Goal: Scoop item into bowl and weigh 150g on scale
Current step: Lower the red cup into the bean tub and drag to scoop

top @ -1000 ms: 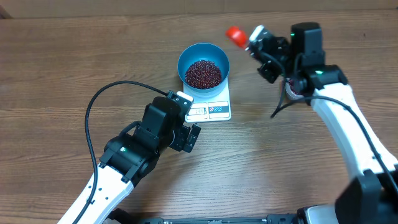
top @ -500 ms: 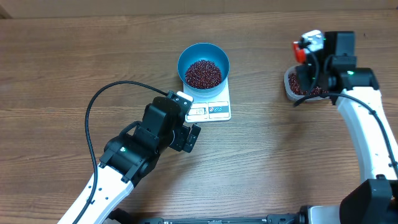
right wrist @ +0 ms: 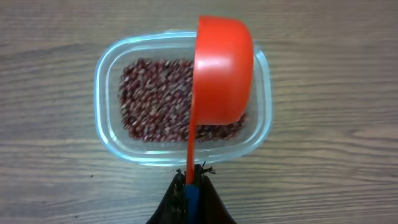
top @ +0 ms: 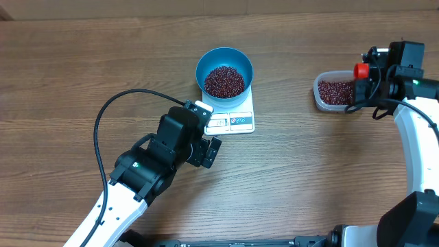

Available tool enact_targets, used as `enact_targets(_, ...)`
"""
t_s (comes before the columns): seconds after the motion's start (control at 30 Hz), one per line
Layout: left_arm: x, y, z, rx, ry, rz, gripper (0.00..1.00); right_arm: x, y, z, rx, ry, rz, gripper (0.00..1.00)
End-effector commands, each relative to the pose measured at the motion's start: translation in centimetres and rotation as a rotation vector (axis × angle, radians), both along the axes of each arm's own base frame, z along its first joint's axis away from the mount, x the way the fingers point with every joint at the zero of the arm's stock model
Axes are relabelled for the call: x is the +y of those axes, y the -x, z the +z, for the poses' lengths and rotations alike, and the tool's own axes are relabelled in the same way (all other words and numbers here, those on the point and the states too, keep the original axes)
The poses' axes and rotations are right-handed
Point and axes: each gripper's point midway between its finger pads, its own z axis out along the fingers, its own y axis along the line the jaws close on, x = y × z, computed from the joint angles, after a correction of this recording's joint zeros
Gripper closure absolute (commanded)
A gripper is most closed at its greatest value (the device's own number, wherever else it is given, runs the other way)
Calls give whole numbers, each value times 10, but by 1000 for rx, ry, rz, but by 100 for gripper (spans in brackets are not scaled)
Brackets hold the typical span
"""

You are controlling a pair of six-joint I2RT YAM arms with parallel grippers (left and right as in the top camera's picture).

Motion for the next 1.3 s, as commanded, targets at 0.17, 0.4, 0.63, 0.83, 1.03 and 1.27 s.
enact_targets(0.17,-1,0,0,-1,-2,-17,0,10,22,-51,88,-53,4,96)
enact_targets(0.4,-1,0,0,-1,-2,-17,0,22,21,-65,65,-113,33,96)
enact_targets(0.63,-1,0,0,-1,-2,-17,1,26,18,-63,49,-134,46,96)
enact_targets(0.83,-1,0,0,-1,-2,-17,0,25,14,-62,34,-125,57,96)
enact_targets(1.03,-1,0,0,-1,-2,-17,1,16,4,-61,-15,-75,46,96)
enact_targets(1.27,-1,0,0,-1,-2,-17,1,14,6,-73,3,-41,84,96)
